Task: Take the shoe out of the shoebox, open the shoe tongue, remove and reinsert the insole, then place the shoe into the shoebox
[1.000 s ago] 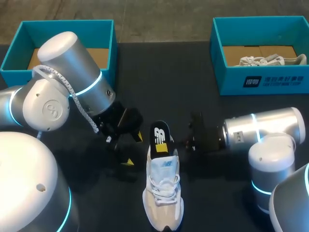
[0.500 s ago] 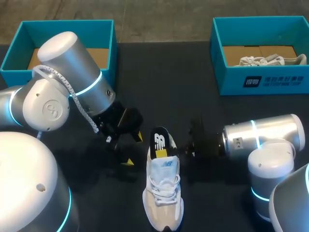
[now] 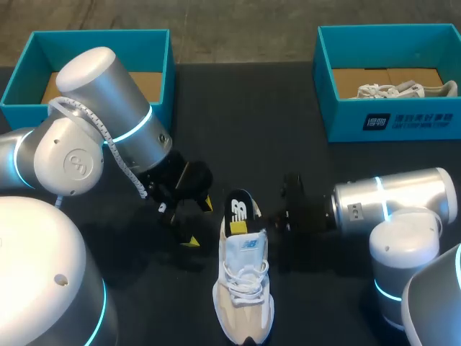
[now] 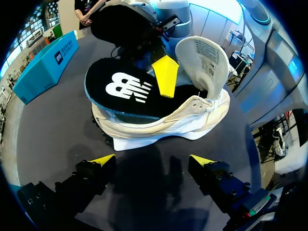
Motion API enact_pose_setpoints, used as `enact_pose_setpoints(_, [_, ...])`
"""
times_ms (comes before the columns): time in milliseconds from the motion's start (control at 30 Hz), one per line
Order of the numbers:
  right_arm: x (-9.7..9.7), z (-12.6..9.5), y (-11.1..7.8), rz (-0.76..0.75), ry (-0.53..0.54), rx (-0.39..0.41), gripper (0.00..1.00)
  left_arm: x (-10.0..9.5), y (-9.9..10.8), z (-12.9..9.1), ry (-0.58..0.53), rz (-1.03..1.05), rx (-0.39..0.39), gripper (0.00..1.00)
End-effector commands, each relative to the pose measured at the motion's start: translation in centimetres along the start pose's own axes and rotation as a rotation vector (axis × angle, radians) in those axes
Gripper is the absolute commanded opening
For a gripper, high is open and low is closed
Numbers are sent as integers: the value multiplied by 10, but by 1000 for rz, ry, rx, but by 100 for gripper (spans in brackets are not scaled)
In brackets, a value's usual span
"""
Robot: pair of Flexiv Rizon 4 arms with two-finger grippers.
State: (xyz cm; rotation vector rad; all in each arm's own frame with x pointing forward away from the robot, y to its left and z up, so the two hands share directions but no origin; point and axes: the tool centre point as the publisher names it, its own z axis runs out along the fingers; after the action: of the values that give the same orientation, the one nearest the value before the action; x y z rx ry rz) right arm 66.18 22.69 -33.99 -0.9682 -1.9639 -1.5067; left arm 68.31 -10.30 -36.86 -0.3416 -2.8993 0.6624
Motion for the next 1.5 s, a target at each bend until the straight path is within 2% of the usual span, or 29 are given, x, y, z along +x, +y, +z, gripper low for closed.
enact_pose_setpoints(33, [-2,1,9,-3,4,14,33,2,0,0,-3,0,-2,100])
enact_pose_setpoints(333, [-3,-2,20,-22,5,23,32,2,0,0,-3,0,-2,100])
enact_pose_setpoints(400, [-4,-2,21,-23,6,24,28,2,0,0,-3,0,-2,100])
enact_pose_setpoints(433, [-4,-2,21,-23,6,24,22,2,0,0,-3,0,-2,100])
enact_pose_setpoints(467, [-4,-2,21,-23,7,24,8,2,0,0,-3,0,-2,100])
enact_pose_setpoints(500, [-4,-2,21,-23,7,24,0,2,0,0,-3,0,-2,100])
enact_pose_setpoints(767, [-11,2,15,-3,20,28,0,2,0,0,-3,0,-2,100])
enact_pose_setpoints(1300, [-3,3,-9,50,2,18,0,2,0,0,-3,0,-2,100])
enact_pose_setpoints(1500, [-4,3,-11,59,5,15,0,2,0,0,-3,0,-2,100])
